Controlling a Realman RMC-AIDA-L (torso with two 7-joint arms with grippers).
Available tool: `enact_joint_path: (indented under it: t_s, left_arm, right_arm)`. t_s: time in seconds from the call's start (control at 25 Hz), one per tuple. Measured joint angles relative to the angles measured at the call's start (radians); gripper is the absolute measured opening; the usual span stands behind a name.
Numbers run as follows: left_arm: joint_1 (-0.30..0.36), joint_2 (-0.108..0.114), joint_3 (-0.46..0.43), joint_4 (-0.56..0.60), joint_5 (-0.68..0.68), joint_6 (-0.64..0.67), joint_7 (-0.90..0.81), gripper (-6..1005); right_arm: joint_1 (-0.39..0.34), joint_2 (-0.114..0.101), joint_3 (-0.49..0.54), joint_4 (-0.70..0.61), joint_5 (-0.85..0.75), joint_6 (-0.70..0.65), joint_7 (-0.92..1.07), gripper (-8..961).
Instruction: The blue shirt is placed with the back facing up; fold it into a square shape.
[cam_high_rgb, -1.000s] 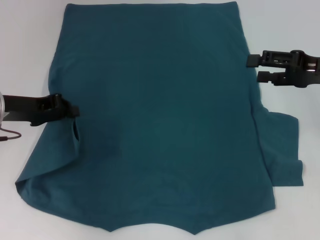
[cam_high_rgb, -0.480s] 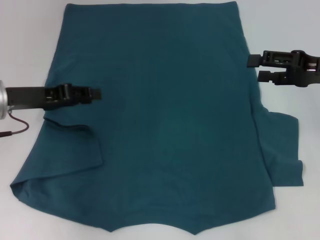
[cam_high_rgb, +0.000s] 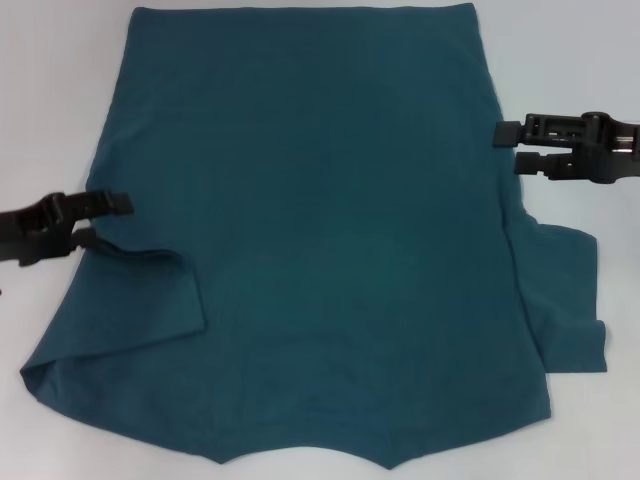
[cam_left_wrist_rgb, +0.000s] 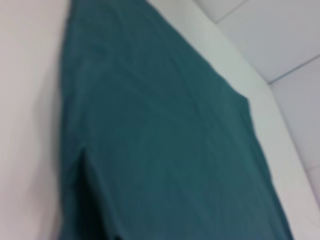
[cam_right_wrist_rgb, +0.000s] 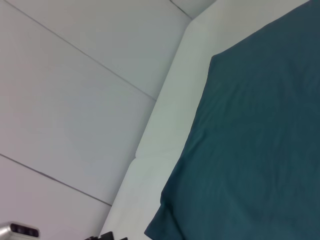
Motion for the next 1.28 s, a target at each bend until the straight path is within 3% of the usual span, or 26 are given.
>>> enact_joint_path:
  t_s: [0.32,0.84,1.12,1.2,1.28]
  left_arm:
    - [0.002,-0.012,0.003,-0.07,0.031,-0.137,0.0,926]
    - [-0.095,-0.019,0.017,-0.234,0.023,-0.351,0.068,951]
    - [-0.155,-0.051,0.014,-0.245,-0.138,-0.27,0.249,950]
    - [-0.152,-0.049,0.016,-0.243,-0.152,-0.25,0.258,950]
    - [-0.131,-0.032,0.017,-0.24,-0.151,-0.194,0.251,949]
  right_arm:
    - [-0.006,0.001,-0.008,0.0,0.0,0.001,0.0,915]
    - [-0.015,0.005,-0.009,0.0,0.0,0.0,-0.001,915]
    - [-0.028,0.002,-0.003,0.0,0.002,0.008,-0.026,915]
    - [-0.031,0.0,-0.002,0.0,0.002,0.006,-0.048,915]
    - [-0.034,-0.004,-0.006,0.0,0.001,0.003,-0.064,915]
